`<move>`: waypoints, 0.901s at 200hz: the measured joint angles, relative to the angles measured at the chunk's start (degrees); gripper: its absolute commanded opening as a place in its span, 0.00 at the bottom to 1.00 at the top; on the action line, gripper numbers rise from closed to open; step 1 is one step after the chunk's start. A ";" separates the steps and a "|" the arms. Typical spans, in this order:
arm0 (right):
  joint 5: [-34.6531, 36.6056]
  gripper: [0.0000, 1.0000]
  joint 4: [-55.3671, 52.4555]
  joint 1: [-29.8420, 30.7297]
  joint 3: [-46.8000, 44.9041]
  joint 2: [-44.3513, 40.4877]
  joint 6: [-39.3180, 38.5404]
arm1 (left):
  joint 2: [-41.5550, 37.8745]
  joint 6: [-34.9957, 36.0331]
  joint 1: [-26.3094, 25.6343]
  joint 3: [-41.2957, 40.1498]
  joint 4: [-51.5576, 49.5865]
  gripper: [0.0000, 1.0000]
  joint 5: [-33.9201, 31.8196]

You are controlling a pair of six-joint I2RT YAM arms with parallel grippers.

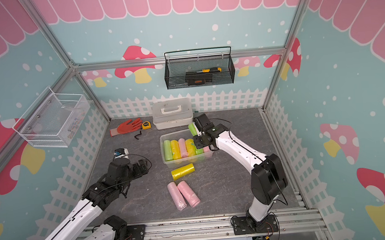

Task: Put the roll of trash bags into the storage box
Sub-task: Place the roll of trash bags in the storage box.

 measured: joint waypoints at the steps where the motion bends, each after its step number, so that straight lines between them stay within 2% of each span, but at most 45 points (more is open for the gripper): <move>1: 0.02 0.14 -0.04 0.00 0.00 0.09 0.00 | 0.00 0.00 0.00 0.00 0.00 0.99 0.00; 80: 0.70 0.16 -0.81 -0.04 0.92 9.55 1.53 | 0.00 -0.04 0.04 0.00 0.02 0.99 0.44; 122: 1.42 0.17 -0.98 -0.61 0.98 10.97 3.91 | -0.07 -0.24 0.04 0.00 0.02 0.99 0.83; 158: 1.77 0.27 -1.25 -0.98 0.96 11.06 5.88 | -0.37 -0.26 0.07 0.00 0.02 0.99 0.83; 169: 1.77 0.34 -1.27 -1.11 0.96 11.06 6.21 | -0.37 -0.24 0.07 0.00 0.00 0.99 0.90; 180: 1.77 0.47 -1.25 -1.14 0.94 11.06 6.54 | -0.44 -0.26 0.07 0.00 0.00 0.99 0.92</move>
